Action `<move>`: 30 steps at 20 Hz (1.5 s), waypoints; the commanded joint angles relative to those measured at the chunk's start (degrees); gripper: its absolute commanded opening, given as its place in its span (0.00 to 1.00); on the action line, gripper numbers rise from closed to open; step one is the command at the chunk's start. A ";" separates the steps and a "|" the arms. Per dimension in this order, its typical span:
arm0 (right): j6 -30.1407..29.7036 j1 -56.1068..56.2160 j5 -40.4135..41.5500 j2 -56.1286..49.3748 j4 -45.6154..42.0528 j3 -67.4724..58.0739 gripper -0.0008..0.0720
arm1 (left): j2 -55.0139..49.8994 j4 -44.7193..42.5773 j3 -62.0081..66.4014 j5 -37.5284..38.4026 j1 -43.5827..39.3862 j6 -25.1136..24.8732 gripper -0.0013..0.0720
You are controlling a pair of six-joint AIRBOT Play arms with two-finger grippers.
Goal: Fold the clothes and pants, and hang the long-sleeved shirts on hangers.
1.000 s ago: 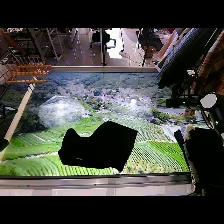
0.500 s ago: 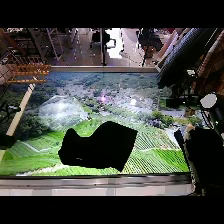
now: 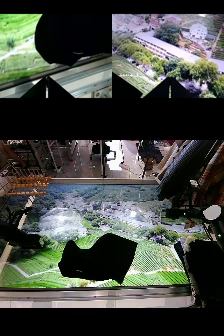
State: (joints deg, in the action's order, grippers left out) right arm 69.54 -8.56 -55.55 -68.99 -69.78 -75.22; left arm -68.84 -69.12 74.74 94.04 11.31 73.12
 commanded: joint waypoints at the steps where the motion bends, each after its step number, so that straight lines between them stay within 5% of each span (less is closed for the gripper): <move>1: 0.22 0.04 -10.58 2.47 -4.07 -0.07 0.05 | 5.20 4.39 -7.30 -16.35 -0.04 -3.17 0.02; 2: 0.11 0.04 -16.02 2.56 -3.45 0.04 0.20 | 7.91 6.10 -11.91 -23.08 -0.39 -4.81 0.02; 3: -1.20 0.04 -20.57 2.56 -1.60 0.94 0.60 | 10.29 9.64 -17.49 -28.57 -1.01 -6.91 0.03; 4: -3.37 0.04 -24.33 2.56 2.51 3.02 0.82 | 11.61 14.10 -22.40 -31.08 -1.73 -9.66 0.17; 5: -5.07 0.04 -26.51 2.58 7.19 6.03 0.79 | 11.93 19.06 -27.15 -32.76 -2.89 -12.92 0.44; 7: -7.26 0.92 -27.58 2.56 15.41 14.45 0.79 | 10.88 24.30 -33.57 -35.47 -6.14 -17.18 0.72; 9: -14.14 5.88 -26.36 2.56 18.82 22.93 0.79 | 9.20 23.15 -34.88 -35.95 -11.21 -23.76 0.73; 15: -18.86 33.42 -4.96 1.73 7.19 26.95 0.81 | 5.97 7.76 -34.77 -44.28 -24.55 -23.78 0.81; 21: -21.24 45.92 8.24 -8.07 3.72 24.20 0.79 | 3.37 0.13 -34.77 -48.00 -24.79 -21.27 0.79; 24: -23.10 46.10 2.80 -14.21 4.87 18.80 0.77 | 0.33 0.20 -34.77 -49.99 -24.85 -21.24 0.25; 26: -25.20 46.10 -2.45 -16.44 6.54 16.22 0.38 | -0.26 0.15 -34.77 -50.07 -24.83 -20.96 0.02; 27: -24.94 46.10 -4.17 -16.48 5.86 15.72 0.13 | 0.07 0.17 -34.71 -50.01 -24.65 -20.24 0.02; 28: -22.21 45.88 -5.55 -16.00 2.86 15.13 0.04 | 0.90 0.13 -34.21 -49.44 -24.41 -19.43 0.02; 30: -12.61 44.81 -9.22 -13.25 -9.05 12.66 0.04 | 4.31 0.61 -30.60 -45.35 -22.60 -19.45 0.02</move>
State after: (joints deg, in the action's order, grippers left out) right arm 48.95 36.77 -59.09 -83.33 -68.31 -59.57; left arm -66.98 -68.62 41.32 45.74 -12.71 52.86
